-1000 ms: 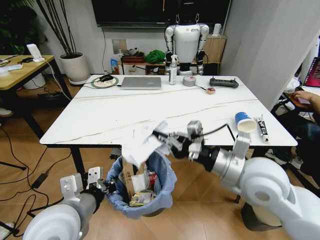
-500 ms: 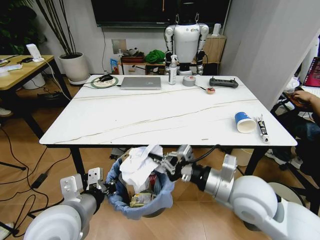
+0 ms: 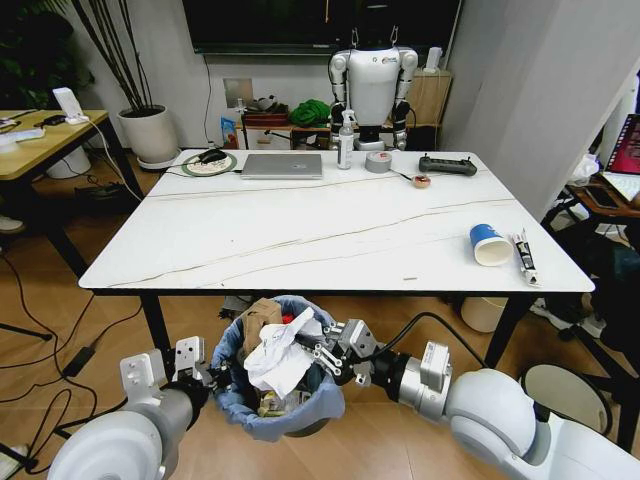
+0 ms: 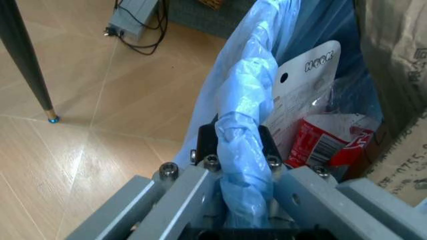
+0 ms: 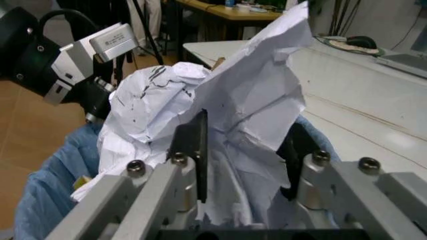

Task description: Pick up the trash bin and place the trash from the table into it.

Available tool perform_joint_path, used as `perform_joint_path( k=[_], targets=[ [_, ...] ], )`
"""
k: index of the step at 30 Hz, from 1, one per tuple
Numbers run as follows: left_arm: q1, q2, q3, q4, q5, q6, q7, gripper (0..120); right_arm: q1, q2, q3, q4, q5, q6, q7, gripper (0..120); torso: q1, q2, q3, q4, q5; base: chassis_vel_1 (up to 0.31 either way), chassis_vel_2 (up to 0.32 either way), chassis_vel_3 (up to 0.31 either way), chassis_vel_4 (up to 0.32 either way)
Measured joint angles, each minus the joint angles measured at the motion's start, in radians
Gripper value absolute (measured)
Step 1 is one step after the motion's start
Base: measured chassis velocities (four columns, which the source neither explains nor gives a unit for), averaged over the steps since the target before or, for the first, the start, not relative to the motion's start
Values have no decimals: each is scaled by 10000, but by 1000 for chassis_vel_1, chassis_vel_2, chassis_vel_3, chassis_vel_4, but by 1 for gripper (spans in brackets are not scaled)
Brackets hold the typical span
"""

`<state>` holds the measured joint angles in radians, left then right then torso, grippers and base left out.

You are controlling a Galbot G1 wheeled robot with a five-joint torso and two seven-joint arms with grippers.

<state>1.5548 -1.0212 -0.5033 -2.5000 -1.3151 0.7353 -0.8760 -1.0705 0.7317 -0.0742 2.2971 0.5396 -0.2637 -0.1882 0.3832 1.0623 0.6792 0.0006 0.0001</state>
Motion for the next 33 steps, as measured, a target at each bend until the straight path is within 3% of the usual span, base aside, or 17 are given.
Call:
perform_joint_path(
  k=[5,9,11,16,22,33],
  targets=[
    [19,-9,1,0,-20,0,-19,0,-204,-141,341,25,-85,196,-9,46,0,0,0,0,0,0,0,0,0],
    [58,20,-10,0,-50,0,-30,0,-352,-137,611,80,-13,322,115,66,0,0,0,0,0,0,0,0,0],
    [63,23,-13,0,-52,0,-31,0,-356,-119,643,98,28,323,155,68,0,0,0,0,0,0,0,0,0],
    [106,12,-61,0,-90,0,-57,0,-89,168,974,415,1292,95,1398,93,0,0,1,0,0,0,0,0,0],
    [151,-46,-58,0,-89,0,-63,0,260,283,969,648,2368,-104,2007,100,0,0,1,1,-1,0,0,0,0],
    [146,12,-105,0,-94,0,-78,0,-79,302,562,638,1758,-233,1510,100,0,0,1,0,-1,0,0,0,0]
  ],
)
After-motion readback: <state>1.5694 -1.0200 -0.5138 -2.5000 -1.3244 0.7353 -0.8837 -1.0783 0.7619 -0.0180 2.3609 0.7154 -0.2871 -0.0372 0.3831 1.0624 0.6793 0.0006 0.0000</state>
